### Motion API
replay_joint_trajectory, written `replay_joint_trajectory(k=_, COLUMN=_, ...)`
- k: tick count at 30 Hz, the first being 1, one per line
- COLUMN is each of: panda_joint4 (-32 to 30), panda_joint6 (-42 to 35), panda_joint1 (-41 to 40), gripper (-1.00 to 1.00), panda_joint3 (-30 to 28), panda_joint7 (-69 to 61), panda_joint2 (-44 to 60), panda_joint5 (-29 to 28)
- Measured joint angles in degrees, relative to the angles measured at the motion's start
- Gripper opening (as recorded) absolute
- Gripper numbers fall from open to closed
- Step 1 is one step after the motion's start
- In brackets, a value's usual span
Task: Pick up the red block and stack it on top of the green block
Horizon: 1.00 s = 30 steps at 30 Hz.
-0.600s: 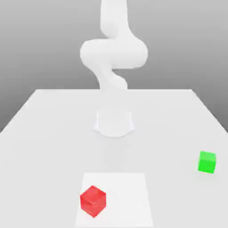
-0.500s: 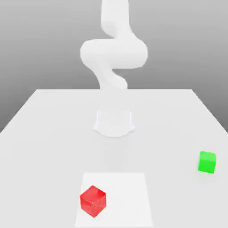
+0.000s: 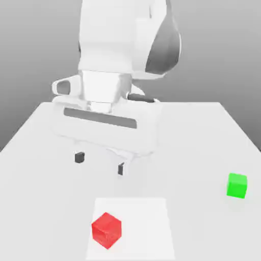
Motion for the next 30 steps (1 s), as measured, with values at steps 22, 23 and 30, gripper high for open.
replay_joint_trajectory(k=22, panda_joint4=-2.8, panda_joint6=8.4, panda_joint1=-0.4, gripper=-1.00, panda_joint3=-0.6, panda_joint7=4.5, panda_joint2=14.5, panda_joint5=2.4)
replay_joint_trajectory(k=23, panda_joint4=-3.1, panda_joint6=6.7, panda_joint1=-0.5, gripper=-1.00, panda_joint3=-0.4, panda_joint7=4.2, panda_joint2=12.5, panda_joint5=2.7)
replay_joint_trajectory(k=30, panda_joint4=-5.3, panda_joint6=3.4, panda_joint1=12.6, gripper=-1.00, panda_joint3=9.1, panda_joint7=16.8, panda_joint2=6.4, panda_joint5=5.7)
